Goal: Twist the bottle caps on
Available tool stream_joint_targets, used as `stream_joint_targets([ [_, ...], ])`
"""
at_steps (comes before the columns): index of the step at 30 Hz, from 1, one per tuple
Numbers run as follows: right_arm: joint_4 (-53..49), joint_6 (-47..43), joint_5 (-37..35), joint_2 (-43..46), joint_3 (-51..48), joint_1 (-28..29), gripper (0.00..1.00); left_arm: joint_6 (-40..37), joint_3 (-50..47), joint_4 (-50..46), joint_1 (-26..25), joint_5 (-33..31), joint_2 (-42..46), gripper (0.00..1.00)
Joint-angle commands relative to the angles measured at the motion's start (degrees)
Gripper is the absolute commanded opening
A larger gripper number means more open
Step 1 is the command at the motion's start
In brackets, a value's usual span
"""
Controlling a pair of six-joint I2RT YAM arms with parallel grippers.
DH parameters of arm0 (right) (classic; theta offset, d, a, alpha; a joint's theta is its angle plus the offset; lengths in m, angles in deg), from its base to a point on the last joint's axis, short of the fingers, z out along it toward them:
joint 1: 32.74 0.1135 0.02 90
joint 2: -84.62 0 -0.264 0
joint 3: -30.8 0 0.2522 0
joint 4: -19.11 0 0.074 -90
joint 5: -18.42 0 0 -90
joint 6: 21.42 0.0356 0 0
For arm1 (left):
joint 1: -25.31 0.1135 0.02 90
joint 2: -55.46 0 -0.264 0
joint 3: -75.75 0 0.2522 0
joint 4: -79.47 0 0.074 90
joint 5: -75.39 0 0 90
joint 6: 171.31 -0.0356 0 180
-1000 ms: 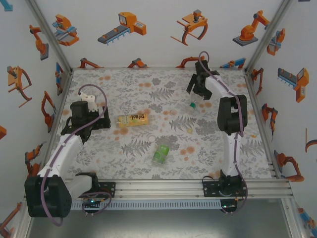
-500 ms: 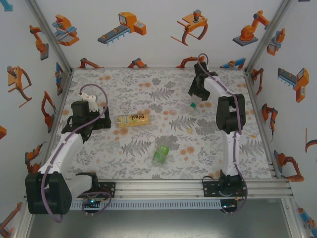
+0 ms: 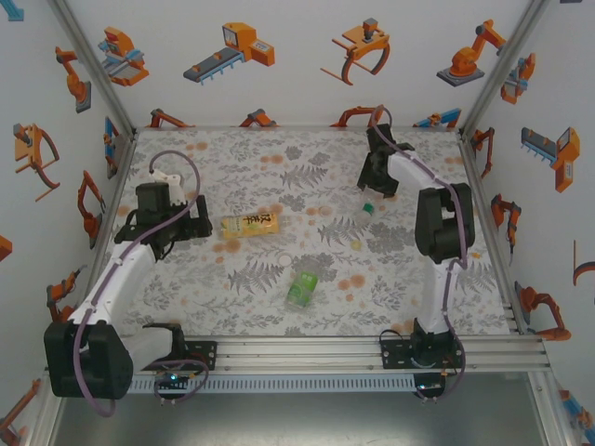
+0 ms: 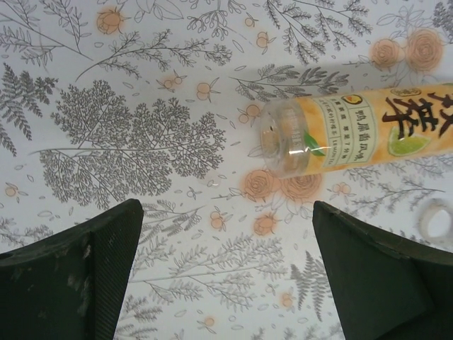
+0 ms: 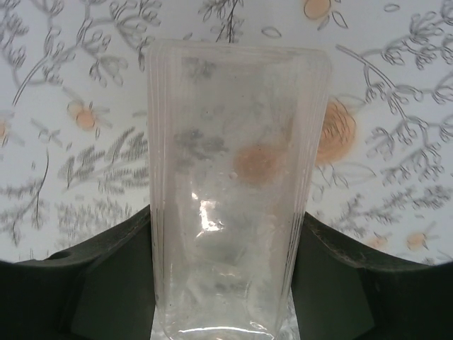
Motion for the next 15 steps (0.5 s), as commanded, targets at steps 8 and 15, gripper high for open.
stream_joint_targets([
  [8,6.4,-15.4,3.5,22.9,-17.5,4.5,0.36,7.4,9.3,-14.8,-3.2,5.6,4.0,0.99],
  [15,12.3,-37.0,7.7,37.3,-29.0,10.4,0.29,7.2,12.5,-19.4,-6.0,9.7,10.4,1.00],
])
